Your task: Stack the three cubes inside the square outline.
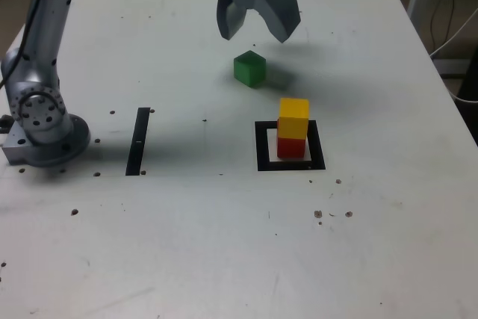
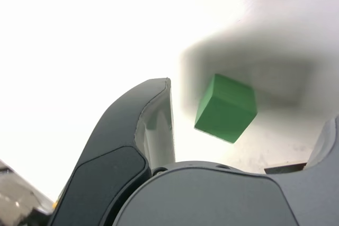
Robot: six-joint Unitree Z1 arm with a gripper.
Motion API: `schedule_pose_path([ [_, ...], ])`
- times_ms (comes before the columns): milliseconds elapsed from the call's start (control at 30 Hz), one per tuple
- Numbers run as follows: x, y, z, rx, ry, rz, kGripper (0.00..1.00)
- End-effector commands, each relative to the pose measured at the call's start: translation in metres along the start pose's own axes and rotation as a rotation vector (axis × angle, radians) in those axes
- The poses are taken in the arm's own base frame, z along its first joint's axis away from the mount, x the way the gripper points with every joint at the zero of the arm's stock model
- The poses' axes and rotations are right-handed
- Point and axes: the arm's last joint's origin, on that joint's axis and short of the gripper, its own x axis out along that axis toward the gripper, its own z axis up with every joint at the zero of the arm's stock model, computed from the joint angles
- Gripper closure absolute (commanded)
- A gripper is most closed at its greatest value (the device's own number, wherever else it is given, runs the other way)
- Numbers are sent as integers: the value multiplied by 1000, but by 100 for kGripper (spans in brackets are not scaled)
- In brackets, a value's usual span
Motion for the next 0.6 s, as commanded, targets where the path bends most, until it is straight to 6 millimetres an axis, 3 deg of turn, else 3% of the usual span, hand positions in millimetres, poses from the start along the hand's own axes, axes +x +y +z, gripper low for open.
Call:
schedule_pose_path([
  [0,-3,-2,-2,12,-10,15,1],
  [567,2,-8,-5,60,3,38,1],
])
